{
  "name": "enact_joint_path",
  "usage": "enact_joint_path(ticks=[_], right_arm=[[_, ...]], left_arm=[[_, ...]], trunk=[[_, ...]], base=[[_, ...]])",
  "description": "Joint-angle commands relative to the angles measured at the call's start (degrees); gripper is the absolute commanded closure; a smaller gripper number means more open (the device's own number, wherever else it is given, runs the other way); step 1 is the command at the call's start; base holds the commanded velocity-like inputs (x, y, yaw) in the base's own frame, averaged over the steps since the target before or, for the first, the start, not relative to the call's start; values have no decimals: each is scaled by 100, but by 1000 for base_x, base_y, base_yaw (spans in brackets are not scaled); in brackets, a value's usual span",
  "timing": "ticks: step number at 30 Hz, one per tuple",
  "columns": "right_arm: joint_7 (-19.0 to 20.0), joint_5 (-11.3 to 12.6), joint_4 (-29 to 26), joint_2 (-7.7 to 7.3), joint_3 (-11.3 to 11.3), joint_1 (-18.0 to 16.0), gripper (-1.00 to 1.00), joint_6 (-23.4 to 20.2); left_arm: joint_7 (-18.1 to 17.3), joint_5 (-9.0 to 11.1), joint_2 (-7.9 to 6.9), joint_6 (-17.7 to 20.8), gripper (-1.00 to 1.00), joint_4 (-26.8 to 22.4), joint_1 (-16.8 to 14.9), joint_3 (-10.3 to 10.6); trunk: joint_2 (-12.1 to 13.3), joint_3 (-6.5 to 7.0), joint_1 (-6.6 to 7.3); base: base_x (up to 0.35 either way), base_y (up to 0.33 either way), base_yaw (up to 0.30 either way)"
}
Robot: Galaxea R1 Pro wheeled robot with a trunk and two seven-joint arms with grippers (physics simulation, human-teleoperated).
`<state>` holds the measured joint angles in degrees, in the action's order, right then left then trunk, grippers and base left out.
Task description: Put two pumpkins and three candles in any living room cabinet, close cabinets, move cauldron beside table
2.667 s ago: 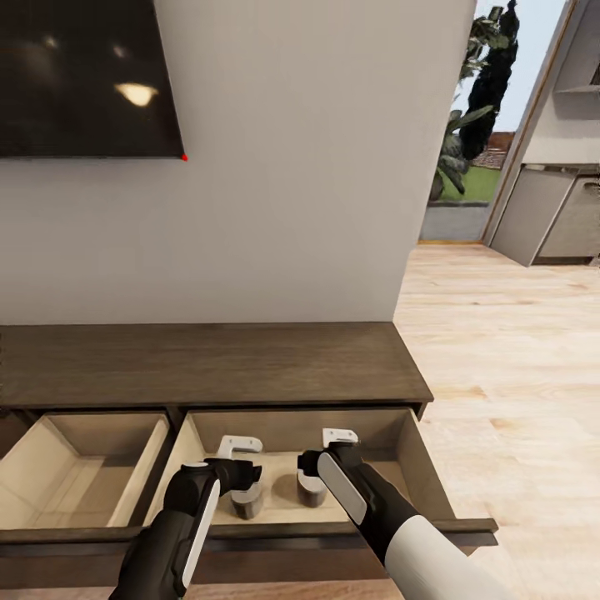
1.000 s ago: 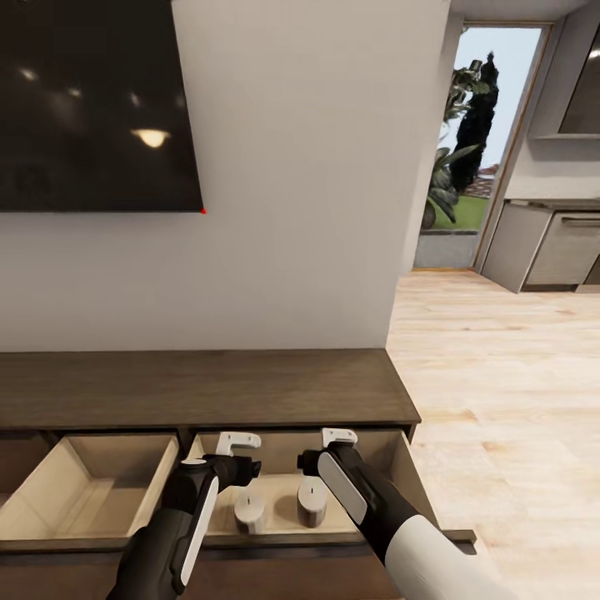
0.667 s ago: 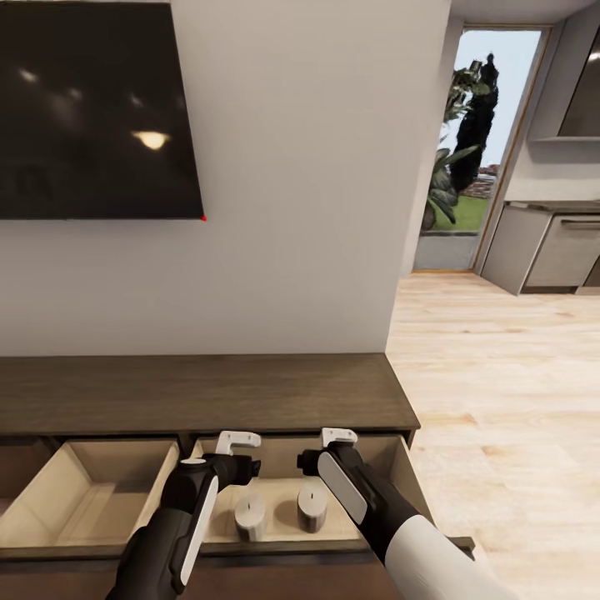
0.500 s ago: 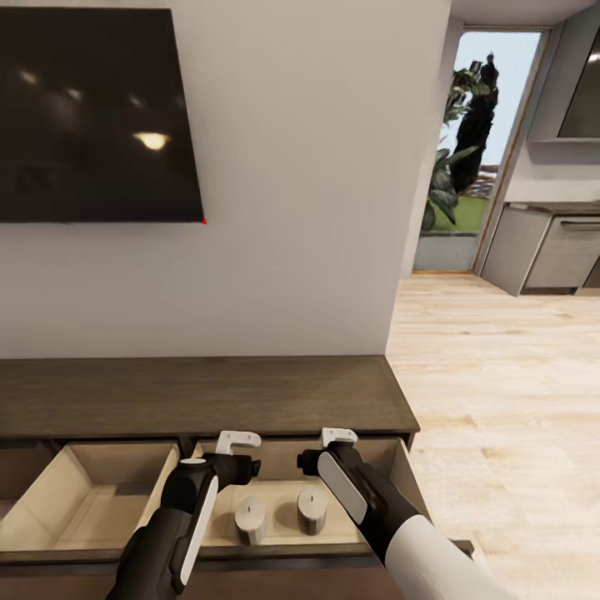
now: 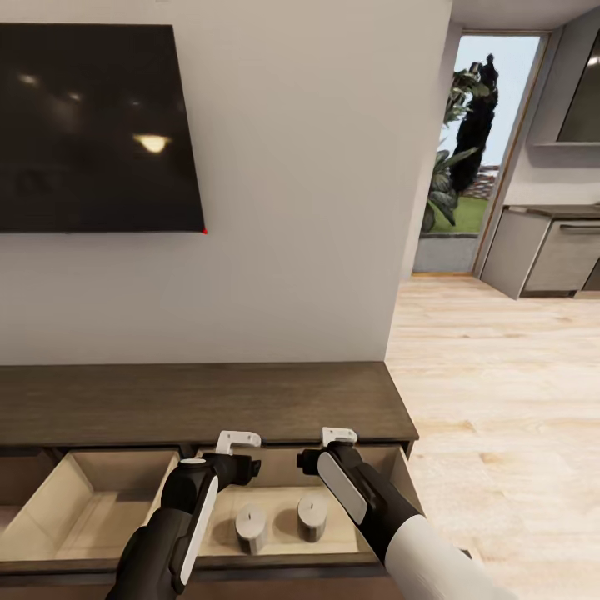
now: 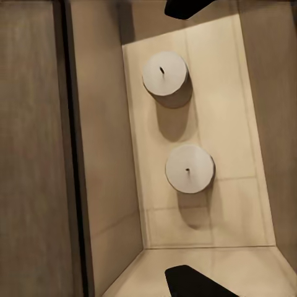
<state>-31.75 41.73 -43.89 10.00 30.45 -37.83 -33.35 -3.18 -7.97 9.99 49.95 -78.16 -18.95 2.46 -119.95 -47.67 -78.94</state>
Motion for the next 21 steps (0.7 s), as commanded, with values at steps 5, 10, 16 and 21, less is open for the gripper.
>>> enact_joint_path(ticks=[5, 10, 16, 21], right_arm=[[-50, 40, -5, 0, 13, -5, -100, -6], [-50, 20, -5, 0, 13, -5, -100, -10], [-50, 18, -17, 0, 13, -5, -100, -14], [-51, 15, -100, 0, 14, -5, -100, -17]], left_arm=[[-33, -55, 1, 24, -100, -8, -3, -16], [-33, -50, 1, 24, -100, -60, -3, -67], [-26, 402, 1, 32, -100, -68, -3, -157], [-28, 527, 1, 255, -100, -83, -12, -231]], trunk=[[199, 84, 111], [400, 174, 221], [640, 282, 353], [721, 318, 397]], base=[[0, 0, 0], [0, 0, 0], [0, 0, 0], [0, 0, 0]])
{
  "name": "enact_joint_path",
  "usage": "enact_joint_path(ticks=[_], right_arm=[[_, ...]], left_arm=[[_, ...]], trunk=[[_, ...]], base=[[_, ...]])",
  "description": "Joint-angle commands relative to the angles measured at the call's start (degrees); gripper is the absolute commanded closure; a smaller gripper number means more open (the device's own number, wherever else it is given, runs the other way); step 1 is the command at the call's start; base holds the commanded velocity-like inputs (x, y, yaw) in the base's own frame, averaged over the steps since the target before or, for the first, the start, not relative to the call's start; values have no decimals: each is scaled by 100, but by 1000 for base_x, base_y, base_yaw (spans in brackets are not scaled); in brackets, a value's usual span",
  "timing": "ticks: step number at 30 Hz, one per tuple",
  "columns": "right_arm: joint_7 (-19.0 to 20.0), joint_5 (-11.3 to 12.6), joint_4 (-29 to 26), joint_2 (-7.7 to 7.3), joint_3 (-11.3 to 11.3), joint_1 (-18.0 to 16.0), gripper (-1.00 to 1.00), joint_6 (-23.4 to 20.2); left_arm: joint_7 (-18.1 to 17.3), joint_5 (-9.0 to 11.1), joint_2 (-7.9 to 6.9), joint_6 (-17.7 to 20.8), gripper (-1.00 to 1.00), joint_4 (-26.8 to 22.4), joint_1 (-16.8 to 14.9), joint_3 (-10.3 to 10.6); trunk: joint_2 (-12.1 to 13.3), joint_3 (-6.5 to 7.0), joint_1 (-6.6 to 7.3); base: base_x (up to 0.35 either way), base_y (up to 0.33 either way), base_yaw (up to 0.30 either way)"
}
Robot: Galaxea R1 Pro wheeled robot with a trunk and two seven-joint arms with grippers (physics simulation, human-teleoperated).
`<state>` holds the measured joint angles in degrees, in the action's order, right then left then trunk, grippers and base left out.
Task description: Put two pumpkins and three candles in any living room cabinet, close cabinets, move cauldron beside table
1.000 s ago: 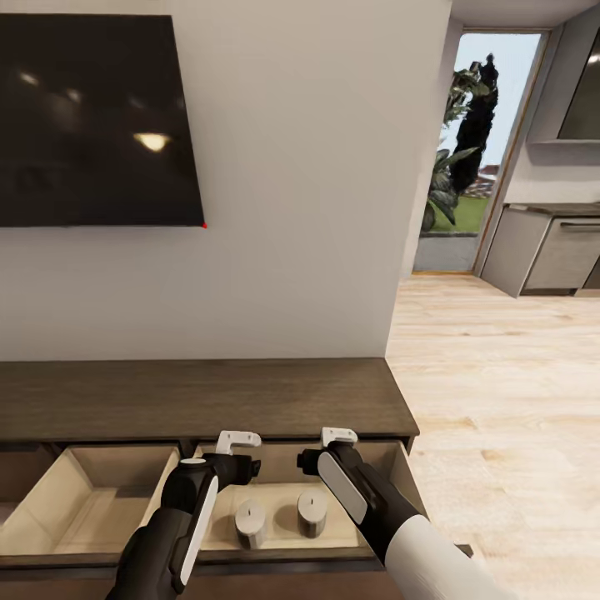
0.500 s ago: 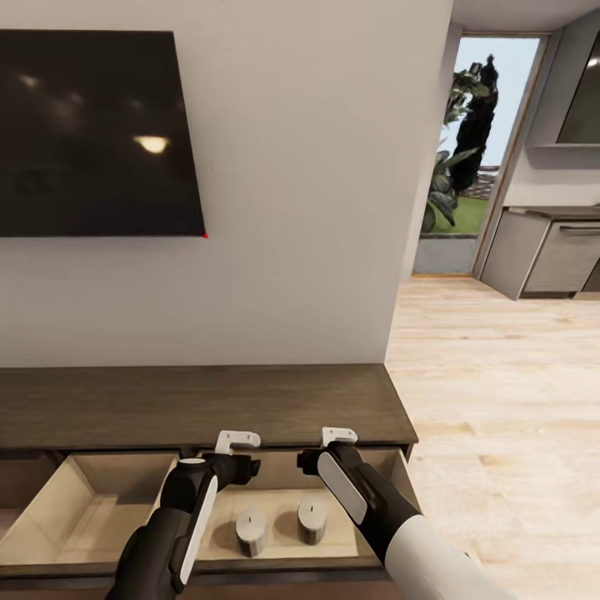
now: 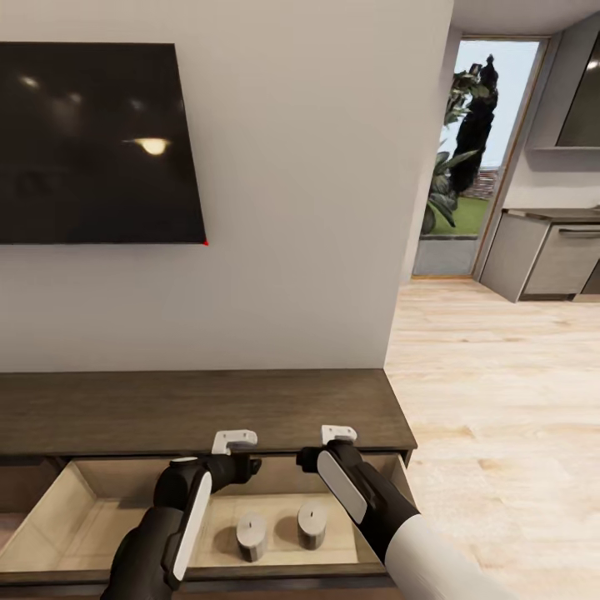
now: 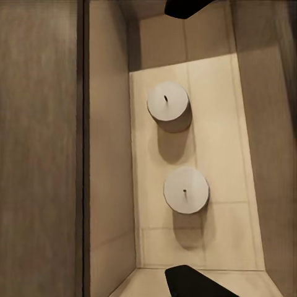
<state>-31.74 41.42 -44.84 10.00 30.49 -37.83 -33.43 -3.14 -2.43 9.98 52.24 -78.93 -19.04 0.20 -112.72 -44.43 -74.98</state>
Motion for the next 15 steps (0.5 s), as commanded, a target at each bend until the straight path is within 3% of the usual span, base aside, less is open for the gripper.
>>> enact_joint_path(ticks=[1, 7, 15], right_arm=[[-52, 47, -11, 0, 10, -5, -100, -7], [-52, 63, -16, 0, 2, -5, -100, -6], [-54, 68, -15, 0, 2, -5, -100, 0]], left_arm=[[-34, -25, 2, 29, -100, -14, -3, -6], [-37, -21, 2, 35, -100, -189, -3, -79], [-38, -13, 2, 25, -100, -225, -3, -98]], trunk=[[-3, -6, 1], [117, 48, 67], [198, 84, 110]], base=[[0, 0, 0], [-1, 0, 0], [-133, 0, 0]])
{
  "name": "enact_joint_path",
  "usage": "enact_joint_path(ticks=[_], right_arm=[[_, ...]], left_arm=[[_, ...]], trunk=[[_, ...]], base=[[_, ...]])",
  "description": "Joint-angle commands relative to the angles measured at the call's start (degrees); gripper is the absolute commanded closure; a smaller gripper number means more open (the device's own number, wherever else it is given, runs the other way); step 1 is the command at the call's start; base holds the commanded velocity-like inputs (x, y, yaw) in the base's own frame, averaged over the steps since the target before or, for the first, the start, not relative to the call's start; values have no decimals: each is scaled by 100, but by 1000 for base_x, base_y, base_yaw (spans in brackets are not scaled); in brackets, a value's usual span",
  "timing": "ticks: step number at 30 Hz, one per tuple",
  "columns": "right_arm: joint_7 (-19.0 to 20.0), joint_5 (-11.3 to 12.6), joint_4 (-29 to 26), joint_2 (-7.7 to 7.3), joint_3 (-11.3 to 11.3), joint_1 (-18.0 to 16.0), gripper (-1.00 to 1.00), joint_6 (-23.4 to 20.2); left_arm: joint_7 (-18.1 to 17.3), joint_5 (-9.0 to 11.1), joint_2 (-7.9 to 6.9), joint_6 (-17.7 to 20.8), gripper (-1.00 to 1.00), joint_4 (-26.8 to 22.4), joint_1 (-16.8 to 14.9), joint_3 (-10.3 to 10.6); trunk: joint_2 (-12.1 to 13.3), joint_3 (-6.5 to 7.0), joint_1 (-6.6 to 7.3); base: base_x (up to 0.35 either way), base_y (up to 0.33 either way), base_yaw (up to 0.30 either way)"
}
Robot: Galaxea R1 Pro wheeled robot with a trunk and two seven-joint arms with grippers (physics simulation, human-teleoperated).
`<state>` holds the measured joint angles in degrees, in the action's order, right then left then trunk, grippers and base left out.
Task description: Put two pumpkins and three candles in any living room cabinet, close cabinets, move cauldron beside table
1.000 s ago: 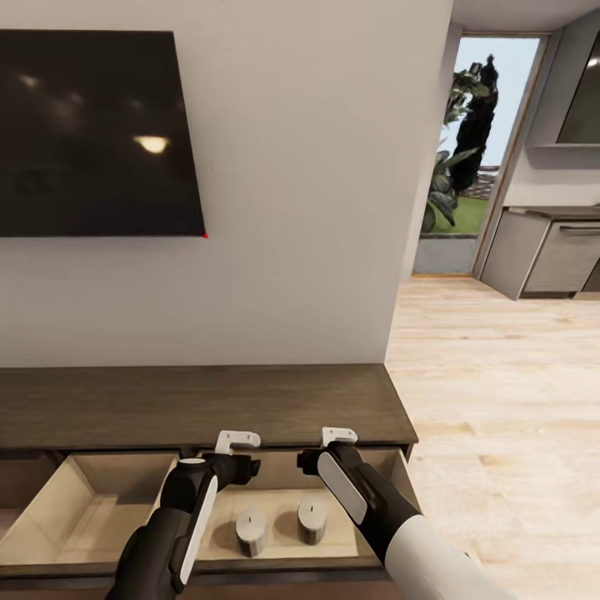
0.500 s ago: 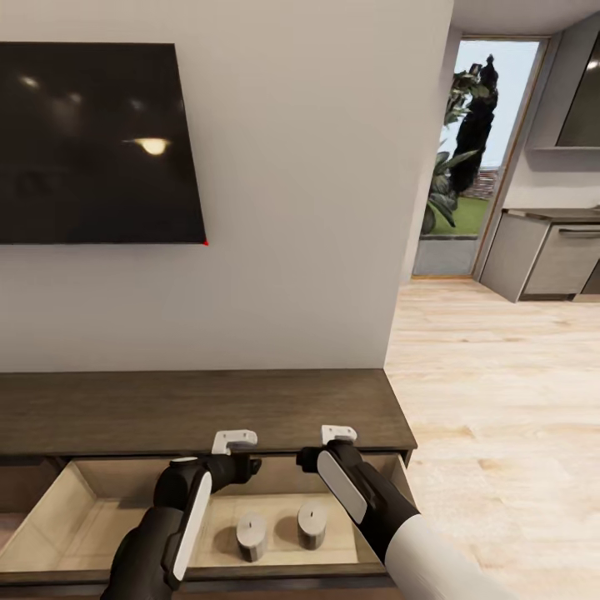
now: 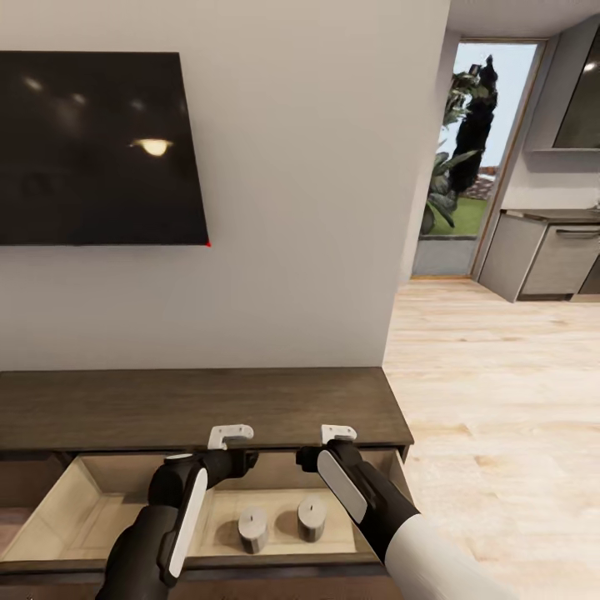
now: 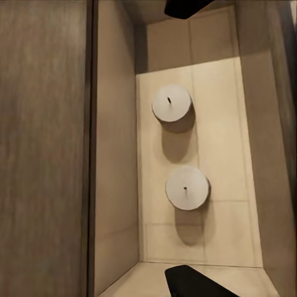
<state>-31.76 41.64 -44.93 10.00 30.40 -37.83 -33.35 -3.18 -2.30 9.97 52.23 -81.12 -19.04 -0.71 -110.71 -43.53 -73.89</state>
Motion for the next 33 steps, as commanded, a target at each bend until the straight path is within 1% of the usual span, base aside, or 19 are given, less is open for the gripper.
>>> enact_joint_path(ticks=[1, 5, 8, 15, 24, 33], right_arm=[[-53, 46, -2, 0, 11, -5, -100, -8], [-53, 46, -3, 0, 13, -5, -100, -6], [-53, 46, -3, 0, 14, -5, -100, -5], [-51, 38, 1, 0, 10, -5, -100, -5], [-51, 30, 2, 0, 10, -5, -100, -5], [-49, 20, 2, 0, 10, -5, -100, -2]], left_arm=[[-35, -25, 3, 25, -100, -7, -4, -8], [-53, -25, 3, 17, -100, -10, -4, -8], [-58, -28, 3, 21, -100, -9, -4, -8], [-60, -34, 3, 15, -100, -9, -4, -17], [-59, -43, 3, -2, -100, -9, -4, -17], [-57, -43, 3, -3, -100, -9, -4, -17]], trunk=[[-3, -6, 1], [-3, -6, 1], [-3, -6, 1], [-3, -6, 1], [-3, -6, 1], [-3, -6, 1]], base=[[-27, 0, 0], [-25, 0, 0], [-203, 0, 0], [-323, 0, 0], [-312, 125, 0], [-323, 12, 0]])
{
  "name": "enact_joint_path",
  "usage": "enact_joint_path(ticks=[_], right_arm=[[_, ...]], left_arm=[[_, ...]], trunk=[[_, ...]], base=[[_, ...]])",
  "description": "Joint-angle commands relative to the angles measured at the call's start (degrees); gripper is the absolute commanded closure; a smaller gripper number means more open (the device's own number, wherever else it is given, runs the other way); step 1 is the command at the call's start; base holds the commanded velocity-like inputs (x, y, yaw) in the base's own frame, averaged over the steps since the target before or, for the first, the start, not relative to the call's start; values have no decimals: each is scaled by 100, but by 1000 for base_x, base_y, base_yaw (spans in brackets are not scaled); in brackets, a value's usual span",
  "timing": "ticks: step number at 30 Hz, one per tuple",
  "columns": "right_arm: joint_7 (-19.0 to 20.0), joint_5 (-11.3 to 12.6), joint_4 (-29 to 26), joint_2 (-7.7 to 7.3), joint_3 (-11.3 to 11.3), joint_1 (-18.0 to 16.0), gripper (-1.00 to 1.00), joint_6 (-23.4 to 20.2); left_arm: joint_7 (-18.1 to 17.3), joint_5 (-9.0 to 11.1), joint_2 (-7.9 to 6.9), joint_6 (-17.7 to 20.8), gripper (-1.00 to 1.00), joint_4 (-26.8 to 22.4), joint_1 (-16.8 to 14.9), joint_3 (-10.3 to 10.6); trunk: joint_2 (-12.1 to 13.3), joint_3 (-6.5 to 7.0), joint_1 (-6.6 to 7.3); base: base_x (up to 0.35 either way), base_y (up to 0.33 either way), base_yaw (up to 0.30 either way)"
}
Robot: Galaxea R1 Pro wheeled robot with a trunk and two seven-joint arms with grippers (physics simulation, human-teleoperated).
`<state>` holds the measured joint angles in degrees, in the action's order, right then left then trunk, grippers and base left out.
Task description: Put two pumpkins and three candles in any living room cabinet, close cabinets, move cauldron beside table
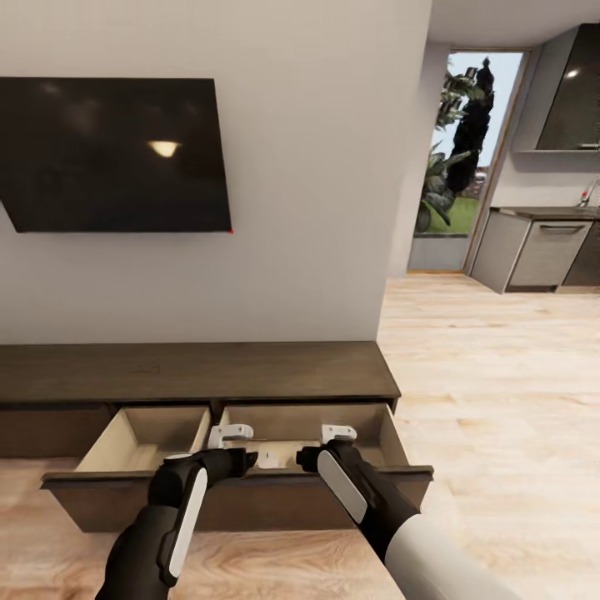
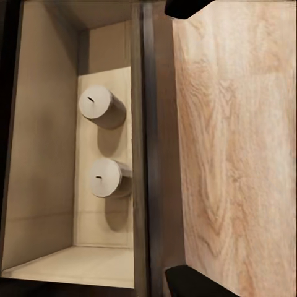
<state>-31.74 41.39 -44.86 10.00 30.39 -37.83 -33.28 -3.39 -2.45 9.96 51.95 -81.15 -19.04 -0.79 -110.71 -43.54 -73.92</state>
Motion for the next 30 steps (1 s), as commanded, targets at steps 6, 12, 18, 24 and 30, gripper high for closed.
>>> enact_joint_path(ticks=[6, 12, 18, 24, 30], right_arm=[[-52, 43, -5, 0, 14, -5, -100, 10], [-51, 38, -5, 0, 11, -5, -100, 14], [-51, 36, -5, 0, 2, -5, -100, 21], [-51, 36, -5, 0, 2, -5, -100, 107], [-51, 36, 2, 0, 2, -5, -100, 145]], left_arm=[[-38, -28, 4, 24, -100, -6, -4, -9], [-37, -28, 4, 14, -100, -6, -4, -7], [-32, -19, 4, -88, -100, -6, -4, 16], [-30, -12, 4, -120, -100, 2, -3, 26], [-46, -10, 4, -356, -100, 61, -4, 29]], trunk=[[-3, -6, 4], [-3, -6, 4], [-3, -6, 4], [-164, -77, -84], [-404, -185, -216]], base=[[-331, 0, 0], [-331, 0, 0], [-147, 0, 0], [-3, 0, 0], [0, 0, 0]])
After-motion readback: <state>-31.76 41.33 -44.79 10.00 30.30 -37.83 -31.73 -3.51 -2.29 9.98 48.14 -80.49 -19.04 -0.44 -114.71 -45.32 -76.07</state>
